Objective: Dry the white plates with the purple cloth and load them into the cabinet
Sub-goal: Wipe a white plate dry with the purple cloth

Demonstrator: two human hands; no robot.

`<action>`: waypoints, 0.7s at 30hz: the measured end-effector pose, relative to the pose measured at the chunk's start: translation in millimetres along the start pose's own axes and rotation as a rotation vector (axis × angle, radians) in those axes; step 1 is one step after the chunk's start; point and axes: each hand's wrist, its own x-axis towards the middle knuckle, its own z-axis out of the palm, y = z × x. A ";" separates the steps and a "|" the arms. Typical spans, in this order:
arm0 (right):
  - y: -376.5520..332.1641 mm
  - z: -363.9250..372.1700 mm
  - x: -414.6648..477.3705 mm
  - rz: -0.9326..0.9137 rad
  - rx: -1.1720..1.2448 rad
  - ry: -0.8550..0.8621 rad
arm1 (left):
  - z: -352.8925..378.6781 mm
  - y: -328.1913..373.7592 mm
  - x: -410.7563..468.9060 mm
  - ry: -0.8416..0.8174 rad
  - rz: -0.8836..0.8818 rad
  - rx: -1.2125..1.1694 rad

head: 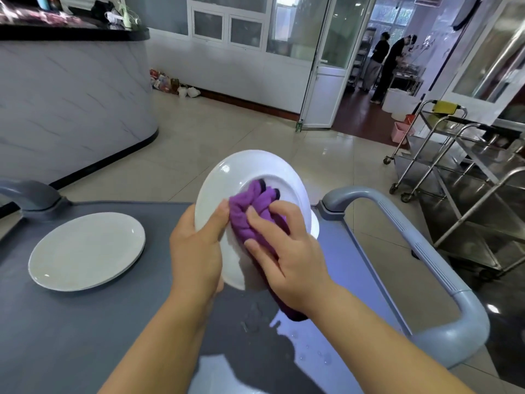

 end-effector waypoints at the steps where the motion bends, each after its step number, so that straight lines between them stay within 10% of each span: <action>1: 2.6 -1.6 -5.7 -0.042 0.014 -0.042 | -3.1 -0.2 1.1 0.003 -0.017 -0.009; 13: 27.3 -12.5 17.0 0.243 -0.147 0.088 | -5.8 -3.0 3.4 -0.048 -0.073 0.005; 21: 9.0 -4.0 -0.2 -0.061 0.042 -0.203 | -12.9 3.2 15.7 -0.029 -0.120 -0.055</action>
